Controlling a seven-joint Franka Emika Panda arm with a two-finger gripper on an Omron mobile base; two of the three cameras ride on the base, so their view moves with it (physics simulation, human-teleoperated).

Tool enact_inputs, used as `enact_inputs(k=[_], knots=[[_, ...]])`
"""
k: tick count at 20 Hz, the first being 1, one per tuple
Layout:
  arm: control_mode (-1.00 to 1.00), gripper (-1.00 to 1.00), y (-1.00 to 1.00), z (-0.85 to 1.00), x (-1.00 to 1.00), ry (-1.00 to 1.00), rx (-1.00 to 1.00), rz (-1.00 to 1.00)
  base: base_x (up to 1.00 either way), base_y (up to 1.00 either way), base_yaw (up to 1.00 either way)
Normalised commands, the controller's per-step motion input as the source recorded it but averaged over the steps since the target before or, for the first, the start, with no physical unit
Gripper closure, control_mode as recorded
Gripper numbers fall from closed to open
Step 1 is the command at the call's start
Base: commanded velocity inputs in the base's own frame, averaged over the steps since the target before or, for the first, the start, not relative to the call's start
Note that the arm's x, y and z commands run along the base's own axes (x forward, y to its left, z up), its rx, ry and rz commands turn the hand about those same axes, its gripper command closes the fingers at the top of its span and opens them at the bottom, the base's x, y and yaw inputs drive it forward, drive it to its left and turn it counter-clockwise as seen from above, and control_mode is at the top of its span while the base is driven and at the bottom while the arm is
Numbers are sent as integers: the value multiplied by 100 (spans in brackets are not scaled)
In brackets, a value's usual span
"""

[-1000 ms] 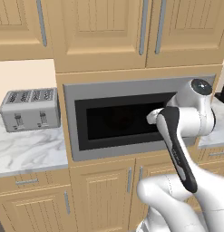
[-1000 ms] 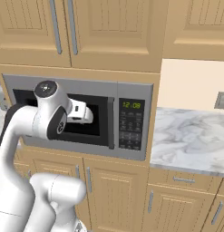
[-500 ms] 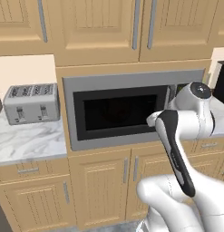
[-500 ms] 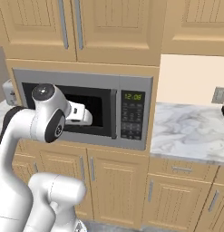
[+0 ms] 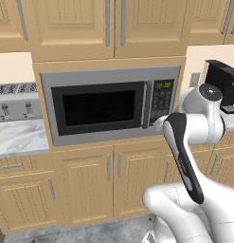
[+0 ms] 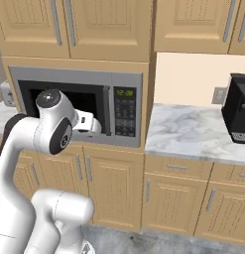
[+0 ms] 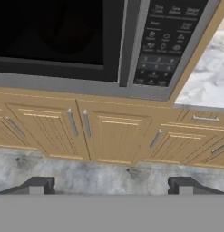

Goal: The microwave is finished heating the fish and tomato. Take the bowl containing the food and place it on the dining counter.

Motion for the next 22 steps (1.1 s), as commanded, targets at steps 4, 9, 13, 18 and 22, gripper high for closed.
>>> enact_inputs(k=[4,9,13,18,22], knots=[[100,-100,0,0,0,0,0,0,-51,-23,0],[-100,-100,0,0,0,0,0,0,0,0,0],[-100,-100,0,0,18,-2,0,0,0,0,0],[-100,-100,4,0,86,0,1,-6,0,0,0],[-100,-100,1,3,99,-5,6,-10,0,0,0]])
